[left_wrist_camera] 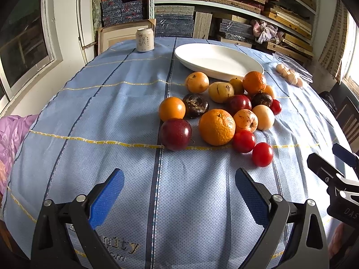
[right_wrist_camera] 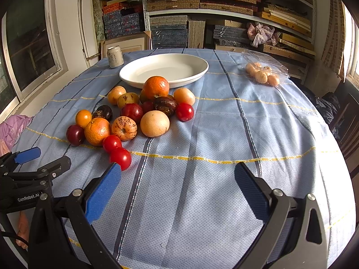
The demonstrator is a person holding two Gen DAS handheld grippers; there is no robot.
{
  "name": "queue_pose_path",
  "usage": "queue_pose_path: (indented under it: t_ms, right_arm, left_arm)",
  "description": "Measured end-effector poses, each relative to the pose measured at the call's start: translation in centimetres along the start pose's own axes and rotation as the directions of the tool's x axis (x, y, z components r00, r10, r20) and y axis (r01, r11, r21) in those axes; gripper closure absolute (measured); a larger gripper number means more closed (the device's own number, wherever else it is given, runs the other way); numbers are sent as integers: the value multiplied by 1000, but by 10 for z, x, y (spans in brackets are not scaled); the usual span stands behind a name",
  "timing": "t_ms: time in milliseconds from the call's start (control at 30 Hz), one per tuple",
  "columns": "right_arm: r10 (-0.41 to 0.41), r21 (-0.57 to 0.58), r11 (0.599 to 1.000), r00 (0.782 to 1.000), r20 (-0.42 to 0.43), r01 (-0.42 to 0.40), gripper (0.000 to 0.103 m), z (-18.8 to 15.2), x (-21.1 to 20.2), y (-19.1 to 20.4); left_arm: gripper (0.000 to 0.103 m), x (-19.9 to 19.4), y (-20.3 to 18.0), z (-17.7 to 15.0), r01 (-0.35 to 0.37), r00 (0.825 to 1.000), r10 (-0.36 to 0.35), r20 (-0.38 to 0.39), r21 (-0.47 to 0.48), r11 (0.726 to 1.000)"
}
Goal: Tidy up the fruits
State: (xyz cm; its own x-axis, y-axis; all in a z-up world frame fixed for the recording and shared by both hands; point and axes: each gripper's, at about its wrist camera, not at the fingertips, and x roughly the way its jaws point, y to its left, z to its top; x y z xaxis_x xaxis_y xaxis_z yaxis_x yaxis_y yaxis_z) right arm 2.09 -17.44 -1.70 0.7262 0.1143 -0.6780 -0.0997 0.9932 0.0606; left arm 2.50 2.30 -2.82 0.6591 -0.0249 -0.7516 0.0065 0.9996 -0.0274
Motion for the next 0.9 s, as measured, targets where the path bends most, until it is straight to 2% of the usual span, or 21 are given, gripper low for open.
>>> queue_pose_path:
  t_ms: [200, 400, 500, 567, 667, 700, 800, 833, 900]
  right_arm:
    - [10, -2, 1000, 1000, -7, -10, 4, -1, 2, -1]
    - [55, -26, 998, 998, -20, -56, 4, -2, 8, -9]
    - [170, -28, 985, 985, 32, -169, 4, -3, 6, -20]
    - [153, -59, 987, 986, 72, -149, 4, 1, 2, -21]
    - [108, -118, 989, 987, 121, -94, 4, 10, -3, -18]
    - [108, -128, 987, 987, 117, -93, 4, 14, -2, -17]
    - [150, -121, 983, 986, 71, -141, 4, 20, 4, -19]
    - [168, -109, 981, 984, 56, -162, 4, 20, 7, -20]
    - [195, -75, 979, 980, 39, -192, 4, 20, 13, -24]
  left_arm:
    - [3, 4, 5, 0, 2, 1000, -2, -9, 2, 1000]
    - [3, 16, 28, -1, 61, 997, -62, -45, -21, 998]
    - [3, 19, 32, -2, 80, 996, -80, -38, 4, 997]
    - [3, 22, 34, 1, 89, 996, -89, -27, 14, 996]
    - [3, 27, 41, 11, 143, 990, -143, 14, -19, 990]
    - [3, 32, 45, 18, 164, 986, -163, 17, -41, 986]
    - [3, 52, 49, 34, 152, 986, -156, -50, -78, 985]
    - [4, 58, 49, 38, 154, 984, -160, -76, -79, 985]
    - [3, 62, 41, 42, 122, 989, -124, -83, -33, 992]
